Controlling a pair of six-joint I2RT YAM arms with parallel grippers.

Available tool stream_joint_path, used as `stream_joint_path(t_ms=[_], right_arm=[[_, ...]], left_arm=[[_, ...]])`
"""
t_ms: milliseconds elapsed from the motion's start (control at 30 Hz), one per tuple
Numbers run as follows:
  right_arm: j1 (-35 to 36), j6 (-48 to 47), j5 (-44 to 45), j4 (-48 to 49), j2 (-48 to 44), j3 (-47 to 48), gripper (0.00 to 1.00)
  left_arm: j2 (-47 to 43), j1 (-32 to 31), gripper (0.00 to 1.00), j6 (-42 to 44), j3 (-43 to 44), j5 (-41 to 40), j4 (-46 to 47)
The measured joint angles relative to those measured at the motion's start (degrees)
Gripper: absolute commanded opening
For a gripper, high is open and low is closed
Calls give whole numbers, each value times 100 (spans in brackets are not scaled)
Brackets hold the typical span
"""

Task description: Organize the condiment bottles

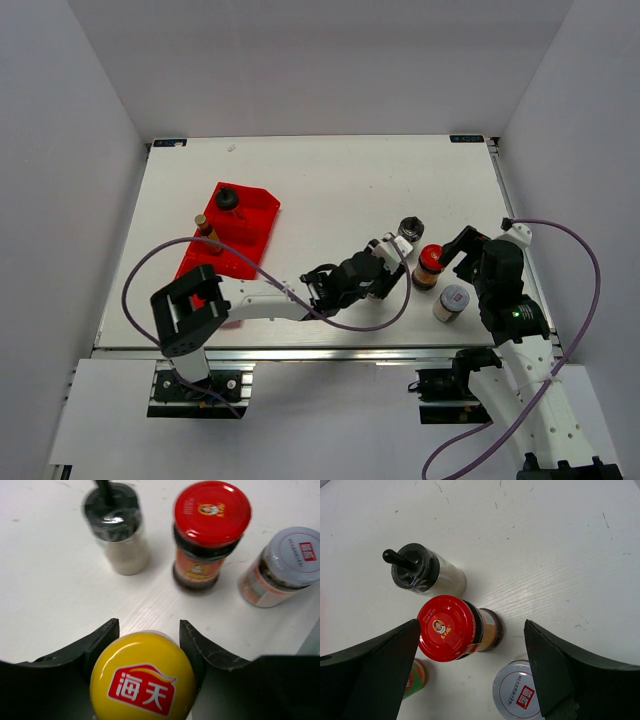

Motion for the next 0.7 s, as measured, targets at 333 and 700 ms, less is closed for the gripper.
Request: stream_joint_path(t_ms=[333,700], right_arm=[[2,0,-42,7,0,-7,89],[0,0,-42,44,4,-7,89]], left_arm=[[-2159,640,35,144,-876,-796,-857],[-4129,3012,36,173,-1858,-1244,-1390]])
